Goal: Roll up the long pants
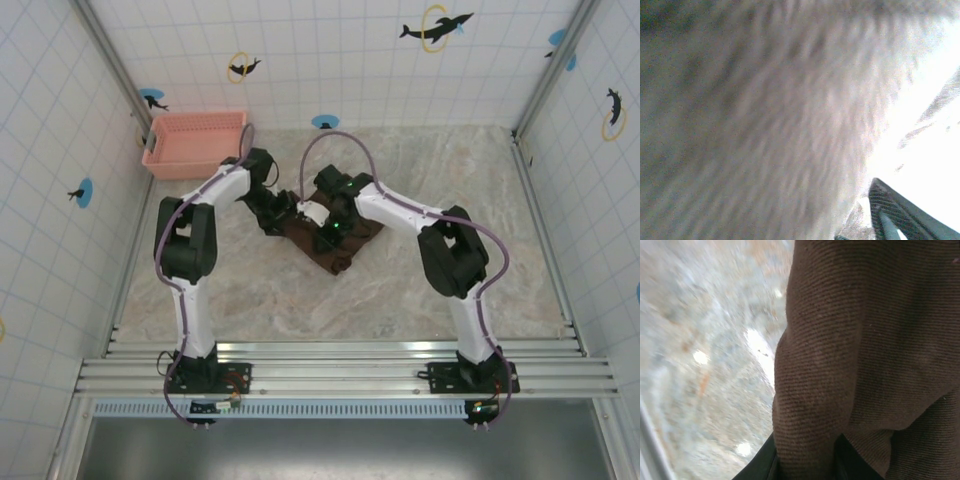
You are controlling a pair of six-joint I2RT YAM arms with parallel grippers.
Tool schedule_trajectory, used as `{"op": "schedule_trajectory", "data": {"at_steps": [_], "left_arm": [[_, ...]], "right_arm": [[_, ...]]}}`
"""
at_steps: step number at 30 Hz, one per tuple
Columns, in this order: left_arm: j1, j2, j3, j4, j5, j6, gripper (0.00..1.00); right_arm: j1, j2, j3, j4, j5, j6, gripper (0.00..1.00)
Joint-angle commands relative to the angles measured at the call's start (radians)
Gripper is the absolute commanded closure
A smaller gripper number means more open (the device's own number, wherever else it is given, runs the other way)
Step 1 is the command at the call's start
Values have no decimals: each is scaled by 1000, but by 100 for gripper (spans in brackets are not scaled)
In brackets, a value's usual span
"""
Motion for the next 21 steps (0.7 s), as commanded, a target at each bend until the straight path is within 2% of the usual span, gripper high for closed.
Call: {"op": "schedule_trajectory", "data": {"at_steps": [1, 5, 8, 18, 21], "left_arm": [[29, -55, 72, -29, -8, 15, 22], [46, -68, 105, -47, -29, 28, 16], [53, -86, 105, -49, -61, 31, 8], [41, -106, 91, 10, -91, -9, 9], [28, -88, 96, 29, -89, -28, 9]], "right_arm": [[-45, 9, -8, 112, -340, 115, 76], [-97, 17, -40, 286, -495, 293, 77], [-130, 21, -97, 459, -554, 442, 77], [-251, -10, -513, 1315, -503, 1007, 79], [-263, 6, -569, 1429, -492, 1077, 79]]}}
